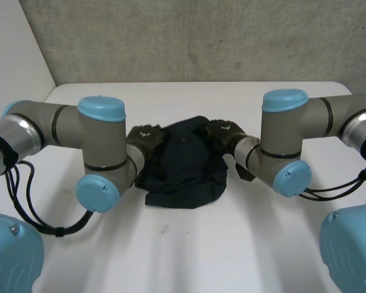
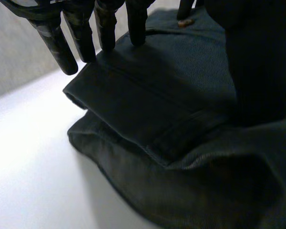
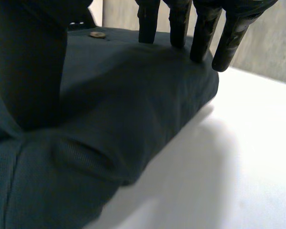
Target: Fold the shorts.
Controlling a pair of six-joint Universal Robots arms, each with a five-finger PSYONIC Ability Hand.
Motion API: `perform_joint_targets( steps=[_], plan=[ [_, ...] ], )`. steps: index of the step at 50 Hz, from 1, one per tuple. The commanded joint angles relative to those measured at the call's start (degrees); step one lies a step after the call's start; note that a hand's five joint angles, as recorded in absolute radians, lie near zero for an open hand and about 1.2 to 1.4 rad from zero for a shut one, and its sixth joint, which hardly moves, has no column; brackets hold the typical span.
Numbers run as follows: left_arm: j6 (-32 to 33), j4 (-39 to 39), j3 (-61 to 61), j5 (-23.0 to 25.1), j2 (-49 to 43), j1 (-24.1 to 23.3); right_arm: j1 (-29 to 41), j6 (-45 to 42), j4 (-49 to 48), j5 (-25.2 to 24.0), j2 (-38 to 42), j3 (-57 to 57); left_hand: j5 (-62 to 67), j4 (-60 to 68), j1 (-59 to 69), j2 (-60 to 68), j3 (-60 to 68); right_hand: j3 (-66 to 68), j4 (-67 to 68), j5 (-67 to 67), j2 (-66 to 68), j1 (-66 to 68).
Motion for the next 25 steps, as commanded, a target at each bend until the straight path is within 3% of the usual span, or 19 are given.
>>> perform_joint_targets(
  steps=[1, 9, 18, 25],
  plan=[
    [0.8, -3.0, -1.6, 0.0, -0.7, 0.6, -0.8, -7.5, 2.3, 1.1, 1.8, 0.8, -2.3, -1.4, -0.5, -1.1, -2.0, -2.4, -3.5, -3.9, -2.7, -1.8],
    [3.3, -3.1, -3.0, 0.3, 2.0, 0.7, -0.8, -12.9, 2.2, 2.6, -4.2, 4.6, -2.5, -1.5, -0.7, -1.3, -2.2, -2.4, -3.5, -3.9, -2.7, -1.8],
    [2.0, -3.7, -5.3, 0.3, 20.4, 1.5, -1.2, -7.4, -3.1, 4.5, -22.8, 10.5, -2.7, -1.7, -0.9, -1.5, -2.4, -2.4, -3.5, -3.9, -2.7, -1.8],
    [-4.3, -6.8, -6.7, 1.3, 37.7, 10.4, -7.4, -3.9, -7.8, 14.2, -41.0, 20.9, 0.7, 1.7, 2.5, 1.9, 1.0, -2.4, -3.5, -3.9, -2.7, -1.8]
  ],
)
